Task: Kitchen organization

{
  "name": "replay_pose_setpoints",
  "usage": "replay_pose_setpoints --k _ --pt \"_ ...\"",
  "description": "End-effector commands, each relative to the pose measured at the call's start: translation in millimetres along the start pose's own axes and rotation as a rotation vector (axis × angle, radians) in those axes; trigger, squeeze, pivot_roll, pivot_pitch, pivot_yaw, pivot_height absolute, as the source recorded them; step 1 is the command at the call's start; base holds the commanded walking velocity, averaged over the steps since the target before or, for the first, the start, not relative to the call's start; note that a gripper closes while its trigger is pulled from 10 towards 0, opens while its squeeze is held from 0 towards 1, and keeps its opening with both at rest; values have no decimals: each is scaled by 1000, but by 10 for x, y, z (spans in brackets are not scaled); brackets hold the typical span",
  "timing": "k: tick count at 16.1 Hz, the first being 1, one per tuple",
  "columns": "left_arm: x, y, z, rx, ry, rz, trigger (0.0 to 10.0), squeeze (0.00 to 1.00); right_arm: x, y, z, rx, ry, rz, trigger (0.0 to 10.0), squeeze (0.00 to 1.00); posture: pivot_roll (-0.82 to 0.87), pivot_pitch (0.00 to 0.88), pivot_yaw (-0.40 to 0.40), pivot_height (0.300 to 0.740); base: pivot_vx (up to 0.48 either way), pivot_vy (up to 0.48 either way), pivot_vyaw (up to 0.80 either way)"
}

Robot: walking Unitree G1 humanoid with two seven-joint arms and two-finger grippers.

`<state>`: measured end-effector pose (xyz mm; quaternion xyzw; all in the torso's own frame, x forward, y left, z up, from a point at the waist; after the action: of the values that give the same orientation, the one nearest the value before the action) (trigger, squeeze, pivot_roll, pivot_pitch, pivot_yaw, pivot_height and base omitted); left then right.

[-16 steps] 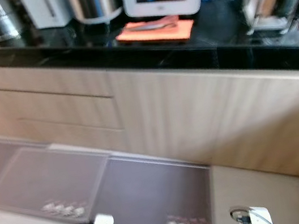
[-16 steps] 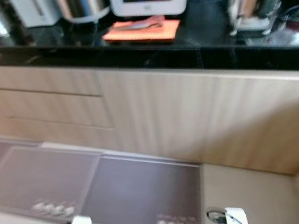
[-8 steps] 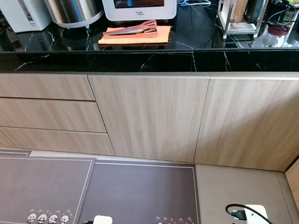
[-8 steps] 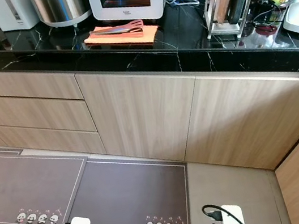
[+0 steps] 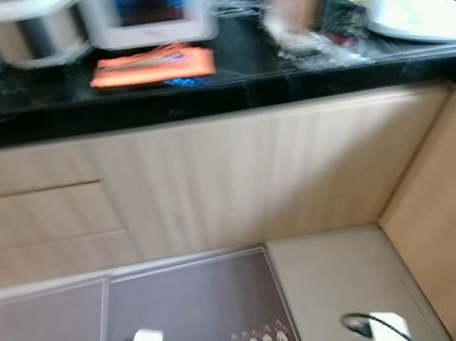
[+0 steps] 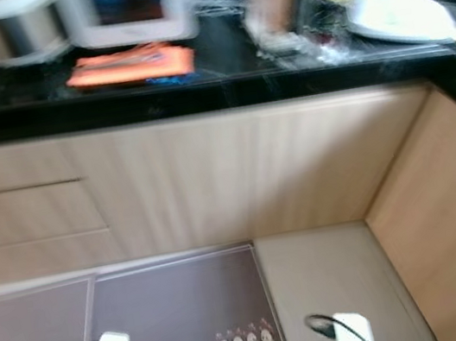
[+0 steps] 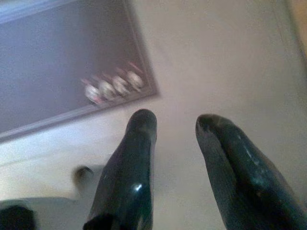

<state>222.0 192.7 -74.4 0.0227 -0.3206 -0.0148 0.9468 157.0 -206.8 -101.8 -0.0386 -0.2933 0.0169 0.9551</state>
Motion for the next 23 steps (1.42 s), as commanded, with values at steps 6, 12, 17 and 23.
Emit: replay_pose_setpoints --k 6,12,17,23 --pt "-188 51 29 17 55 3 10000 0 58 86 -14 22 -32 -22 10000 0 -62 0 -35 740 0 476 0" --pt "-173 68 28 24 51 8 10000 0 52 208 -14 66 -42 2 10000 0 -57 0 -36 740 0 472 400" --pt "-200 72 32 29 61 7 10000 0 -155 -8 63 48 -23 10 10000 0 -59 0 -38 740 0 458 0" --pt "-224 73 36 30 65 8 10000 0 46 405 -17 78 -34 45 10000 0 -59 0 -39 740 0 456 267"
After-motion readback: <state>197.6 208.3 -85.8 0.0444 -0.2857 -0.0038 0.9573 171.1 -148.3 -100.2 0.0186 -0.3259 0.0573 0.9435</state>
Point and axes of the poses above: a point about 5 cm out from each wrist's last joint towards the gripper, its own z axis pointing back from the gripper into the wrist, its own x axis along the axis of the wrist's last joint, y = z × x, the point moved 1 cm from there along -z, pointing out of the wrist towards the gripper, and after that the axes turned 13 degrees about z, right-handed, at the moved point
